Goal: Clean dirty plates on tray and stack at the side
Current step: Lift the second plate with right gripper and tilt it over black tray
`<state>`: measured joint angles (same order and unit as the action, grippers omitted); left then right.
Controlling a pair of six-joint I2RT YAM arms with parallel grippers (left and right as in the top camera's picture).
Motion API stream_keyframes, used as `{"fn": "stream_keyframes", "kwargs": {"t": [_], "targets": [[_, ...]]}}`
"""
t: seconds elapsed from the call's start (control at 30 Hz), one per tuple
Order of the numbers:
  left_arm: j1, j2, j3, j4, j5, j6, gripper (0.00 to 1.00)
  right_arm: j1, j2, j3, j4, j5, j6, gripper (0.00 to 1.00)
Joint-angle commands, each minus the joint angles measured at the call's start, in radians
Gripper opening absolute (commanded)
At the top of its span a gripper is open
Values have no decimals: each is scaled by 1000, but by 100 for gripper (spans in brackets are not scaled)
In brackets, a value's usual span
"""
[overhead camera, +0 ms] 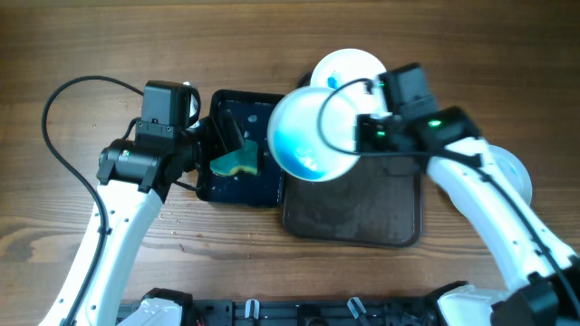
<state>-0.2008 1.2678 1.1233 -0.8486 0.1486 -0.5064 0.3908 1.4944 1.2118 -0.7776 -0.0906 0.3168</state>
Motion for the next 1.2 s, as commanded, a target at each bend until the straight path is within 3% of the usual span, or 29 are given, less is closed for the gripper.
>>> {"fn": "stream_keyframes", "kwargs": {"t": [0.0, 0.1, 0.37, 0.53, 0.87, 1.17], "targets": [[5, -9, 3, 0, 15, 8, 100, 121, 76, 24, 110, 160, 54, 4], [5, -8, 3, 0, 15, 8, 100, 219, 140, 24, 216, 330, 85, 4], [5, -8, 3, 0, 15, 8, 100, 443, 140, 28, 273, 923, 101, 4], [5, -8, 3, 0, 15, 9, 100, 552, 140, 28, 366, 1168, -42, 4], [5, -8, 3, 0, 15, 8, 100, 627, 140, 28, 584, 1323, -345, 4], [5, -8, 3, 0, 15, 8, 100, 635, 140, 28, 587, 1329, -344, 4]]}}
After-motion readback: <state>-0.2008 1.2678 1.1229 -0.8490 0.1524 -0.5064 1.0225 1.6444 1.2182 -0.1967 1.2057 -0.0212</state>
